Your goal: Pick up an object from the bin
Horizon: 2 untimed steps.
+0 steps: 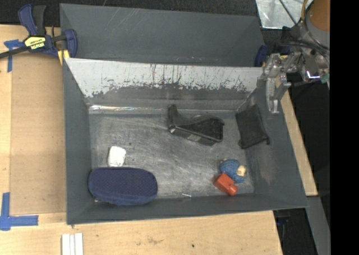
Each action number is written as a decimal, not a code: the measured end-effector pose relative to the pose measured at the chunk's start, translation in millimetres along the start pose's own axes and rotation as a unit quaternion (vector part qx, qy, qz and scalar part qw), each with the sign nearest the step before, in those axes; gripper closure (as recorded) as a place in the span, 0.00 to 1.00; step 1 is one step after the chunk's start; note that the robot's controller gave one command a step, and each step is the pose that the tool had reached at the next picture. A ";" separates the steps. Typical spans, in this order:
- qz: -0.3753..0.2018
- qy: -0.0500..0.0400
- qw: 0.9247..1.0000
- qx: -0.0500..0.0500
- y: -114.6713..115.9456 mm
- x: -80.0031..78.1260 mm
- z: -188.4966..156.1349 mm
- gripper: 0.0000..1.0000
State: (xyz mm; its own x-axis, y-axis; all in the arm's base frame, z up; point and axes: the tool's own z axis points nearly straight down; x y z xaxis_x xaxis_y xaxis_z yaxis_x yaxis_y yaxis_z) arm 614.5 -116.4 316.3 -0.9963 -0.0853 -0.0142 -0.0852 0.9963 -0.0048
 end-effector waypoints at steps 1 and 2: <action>-0.140 0.008 0.990 -0.004 -24.8 8.9 187.2 1.00; -0.311 0.000 0.950 -0.001 -13.7 11.9 -36.1 1.00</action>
Offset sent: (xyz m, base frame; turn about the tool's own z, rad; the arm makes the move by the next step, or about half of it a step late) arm -0.0031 -0.0258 -0.1840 -0.2818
